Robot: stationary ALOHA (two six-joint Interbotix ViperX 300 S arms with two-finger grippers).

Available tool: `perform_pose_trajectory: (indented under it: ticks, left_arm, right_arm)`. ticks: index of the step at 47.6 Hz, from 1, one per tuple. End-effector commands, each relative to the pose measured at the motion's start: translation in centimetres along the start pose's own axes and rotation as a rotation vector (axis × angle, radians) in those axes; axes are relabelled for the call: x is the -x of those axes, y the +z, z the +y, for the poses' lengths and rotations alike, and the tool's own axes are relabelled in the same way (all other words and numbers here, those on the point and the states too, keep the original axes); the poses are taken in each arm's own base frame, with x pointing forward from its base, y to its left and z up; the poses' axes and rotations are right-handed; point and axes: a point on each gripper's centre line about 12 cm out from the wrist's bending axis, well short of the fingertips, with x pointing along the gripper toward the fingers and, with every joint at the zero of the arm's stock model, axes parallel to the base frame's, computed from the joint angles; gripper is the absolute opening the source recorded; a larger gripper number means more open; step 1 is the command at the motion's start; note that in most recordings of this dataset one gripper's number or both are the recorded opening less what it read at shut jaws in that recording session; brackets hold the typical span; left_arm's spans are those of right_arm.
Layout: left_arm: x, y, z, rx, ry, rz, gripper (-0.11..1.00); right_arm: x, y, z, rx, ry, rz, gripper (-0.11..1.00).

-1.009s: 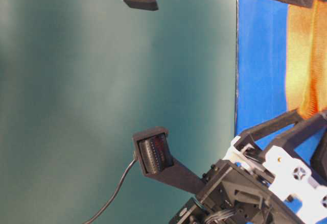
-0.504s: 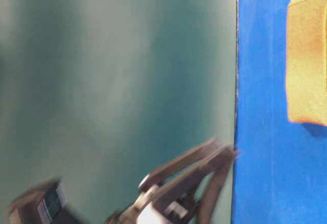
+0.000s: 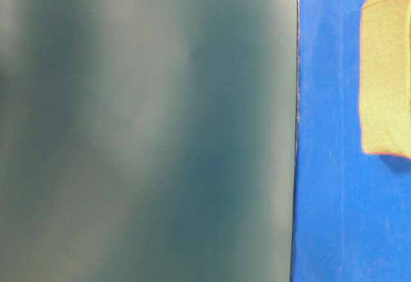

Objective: Fold the orange towel.

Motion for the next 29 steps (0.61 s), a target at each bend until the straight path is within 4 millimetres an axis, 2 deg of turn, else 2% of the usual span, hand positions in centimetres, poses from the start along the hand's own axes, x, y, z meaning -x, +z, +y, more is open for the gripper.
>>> perform_pose_trajectory:
  ticks: [1, 5, 15, 29]
  left_arm:
    - [1.5, 0.0, 0.2, 0.003, 0.010, -0.057, 0.70]
    - [3.1, -1.1, 0.3, 0.005, 0.013, -0.083, 0.70]
    - [5.4, -3.3, 0.2, 0.005, 0.014, -0.127, 0.70]
    - [6.4, -4.1, 0.2, 0.005, 0.014, -0.156, 0.70]
  right_arm:
    - [0.6, -0.3, 0.0, 0.007, 0.014, -0.041, 0.56]
    - [0.8, -1.1, 0.0, 0.007, 0.024, -0.055, 0.56]
    - [0.6, -2.2, 0.3, 0.004, 0.059, -0.079, 0.56]
    - [0.5, -2.2, 0.2, 0.002, 0.059, -0.081, 0.56]
